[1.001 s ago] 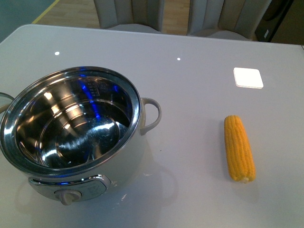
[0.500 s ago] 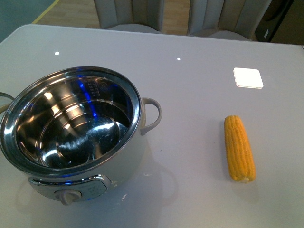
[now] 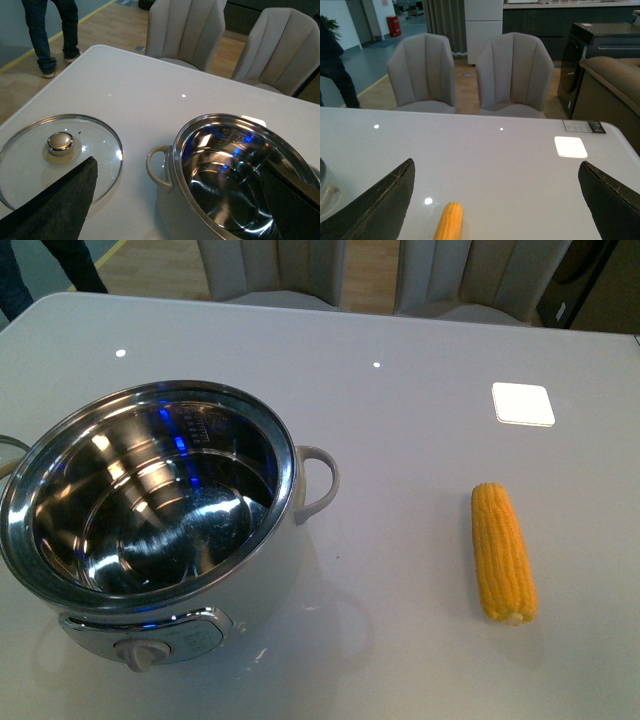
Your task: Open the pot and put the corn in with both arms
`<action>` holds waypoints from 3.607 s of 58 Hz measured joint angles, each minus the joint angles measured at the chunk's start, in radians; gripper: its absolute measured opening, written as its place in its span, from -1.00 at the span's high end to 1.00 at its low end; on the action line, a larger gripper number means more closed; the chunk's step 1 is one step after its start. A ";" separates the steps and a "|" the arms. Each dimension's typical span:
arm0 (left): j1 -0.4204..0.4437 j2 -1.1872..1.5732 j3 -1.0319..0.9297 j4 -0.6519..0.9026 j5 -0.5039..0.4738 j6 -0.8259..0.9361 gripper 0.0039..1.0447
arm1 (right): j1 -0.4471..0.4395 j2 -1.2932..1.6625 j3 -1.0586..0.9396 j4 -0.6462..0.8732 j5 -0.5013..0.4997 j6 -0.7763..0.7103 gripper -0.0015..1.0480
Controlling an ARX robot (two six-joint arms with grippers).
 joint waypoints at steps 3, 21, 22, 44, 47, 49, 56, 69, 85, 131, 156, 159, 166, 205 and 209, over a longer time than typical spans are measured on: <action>0.001 -0.006 0.000 -0.003 0.000 0.002 -0.87 | 0.000 0.000 0.000 0.000 0.000 0.000 -0.83; 0.002 -0.094 -0.011 0.049 -0.032 0.016 -0.55 | 0.000 0.000 0.000 0.000 0.000 0.000 -0.83; -0.010 -0.134 -0.011 0.042 -0.052 0.019 -0.46 | 0.000 0.000 0.000 0.000 0.000 0.000 -0.83; -0.290 -0.461 -0.009 -0.168 -0.336 0.030 0.82 | 0.000 0.000 0.000 0.000 0.000 0.000 -0.83; -0.312 -0.461 -0.009 -0.171 -0.358 0.028 0.95 | 0.000 0.000 0.000 0.000 0.000 0.000 -0.83; -0.339 -0.462 -0.008 -0.177 -0.389 0.031 0.94 | 0.000 0.000 0.000 0.000 0.000 0.000 -0.83; -0.471 -0.460 -0.002 -0.188 -0.504 0.031 0.94 | 0.000 0.000 0.000 0.000 0.000 0.000 -0.83; -0.483 -0.454 0.002 -0.188 -0.520 0.032 0.50 | 0.000 0.000 0.000 0.000 0.000 0.000 -0.83; -0.484 -0.454 0.002 -0.188 -0.521 0.037 0.94 | 0.000 0.000 0.000 0.000 0.000 0.000 -0.83; -0.484 -0.453 0.002 -0.188 -0.522 0.037 -0.88 | 0.146 1.147 0.310 0.167 0.131 0.121 -0.83; -0.484 -0.453 0.002 -0.188 -0.522 0.037 -0.88 | 0.244 1.880 0.627 0.242 0.148 0.101 -0.83; -0.484 -0.453 0.002 -0.188 -0.522 0.037 -0.88 | 0.244 1.913 0.652 0.236 0.157 0.101 -0.83; -0.484 -0.453 0.002 -0.188 -0.521 0.037 -0.88 | 0.245 1.992 0.706 0.239 0.165 0.105 -0.83; -0.484 -0.453 0.002 -0.188 -0.522 0.037 -0.88 | 0.309 2.223 0.845 0.242 0.179 0.140 -0.43; -0.484 -0.453 0.002 -0.188 -0.522 0.037 -0.88 | 0.312 2.230 0.845 0.242 0.180 0.141 -0.23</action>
